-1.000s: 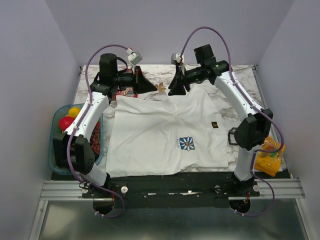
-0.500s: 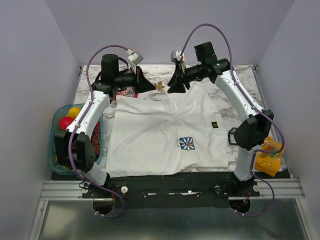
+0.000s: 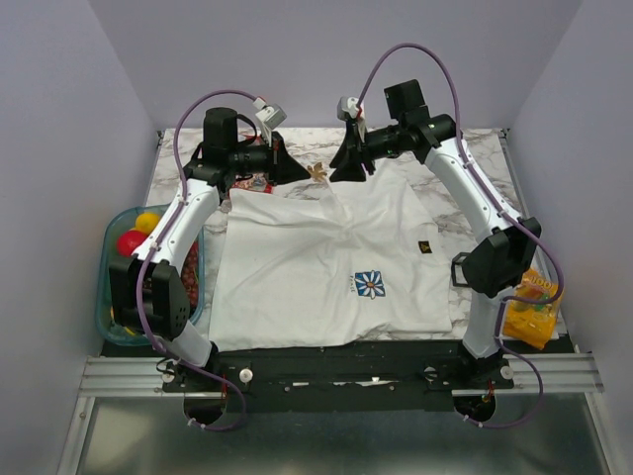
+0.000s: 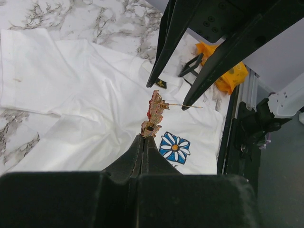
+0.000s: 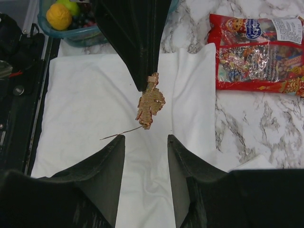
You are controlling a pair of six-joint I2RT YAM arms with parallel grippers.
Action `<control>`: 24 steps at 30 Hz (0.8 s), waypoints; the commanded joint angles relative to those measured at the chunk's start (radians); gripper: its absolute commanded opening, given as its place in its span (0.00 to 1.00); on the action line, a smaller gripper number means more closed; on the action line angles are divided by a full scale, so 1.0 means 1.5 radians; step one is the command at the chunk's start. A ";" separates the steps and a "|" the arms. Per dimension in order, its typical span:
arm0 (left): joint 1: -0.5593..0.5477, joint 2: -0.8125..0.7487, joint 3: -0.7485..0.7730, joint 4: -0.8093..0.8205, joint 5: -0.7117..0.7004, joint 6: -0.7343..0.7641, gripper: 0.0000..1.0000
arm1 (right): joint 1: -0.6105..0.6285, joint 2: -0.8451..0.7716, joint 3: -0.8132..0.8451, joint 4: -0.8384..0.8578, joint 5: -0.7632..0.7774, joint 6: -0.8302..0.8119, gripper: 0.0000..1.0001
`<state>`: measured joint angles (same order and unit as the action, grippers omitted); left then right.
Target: Remove the brooch from the garment
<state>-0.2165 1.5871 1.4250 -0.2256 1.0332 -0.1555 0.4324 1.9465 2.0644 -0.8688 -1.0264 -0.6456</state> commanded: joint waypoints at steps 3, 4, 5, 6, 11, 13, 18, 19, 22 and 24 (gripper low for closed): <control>-0.008 0.002 0.007 0.012 0.020 -0.004 0.00 | 0.007 0.018 0.042 0.029 -0.012 0.034 0.49; -0.008 0.003 0.008 0.012 0.023 -0.004 0.00 | 0.007 0.022 0.044 0.033 -0.009 0.038 0.49; -0.008 0.002 0.008 0.012 0.025 -0.004 0.00 | 0.007 0.023 0.044 0.034 -0.009 0.041 0.49; -0.008 0.003 0.009 0.013 0.026 -0.005 0.00 | 0.007 0.025 0.046 0.036 -0.008 0.041 0.49; -0.012 0.001 0.007 0.013 0.037 -0.003 0.00 | 0.007 0.028 0.044 0.039 -0.006 0.049 0.49; -0.013 0.001 0.006 0.015 0.042 -0.004 0.00 | 0.008 0.028 0.042 0.041 -0.006 0.051 0.49; -0.015 0.002 0.005 0.015 0.050 -0.005 0.00 | 0.008 0.025 0.047 0.040 0.014 0.041 0.49; -0.015 0.002 0.005 0.012 0.051 -0.003 0.00 | 0.008 0.023 0.049 0.046 0.033 0.043 0.49; -0.015 0.002 0.004 0.002 0.043 0.009 0.00 | 0.007 0.016 0.059 0.048 0.046 0.037 0.49; -0.015 0.003 0.003 -0.002 0.042 0.012 0.00 | 0.007 0.013 0.059 0.048 0.045 0.034 0.49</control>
<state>-0.2295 1.5883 1.4250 -0.2253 1.0576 -0.1543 0.4389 1.9747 2.1139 -0.8295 -1.0058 -0.5838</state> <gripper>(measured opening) 0.009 0.490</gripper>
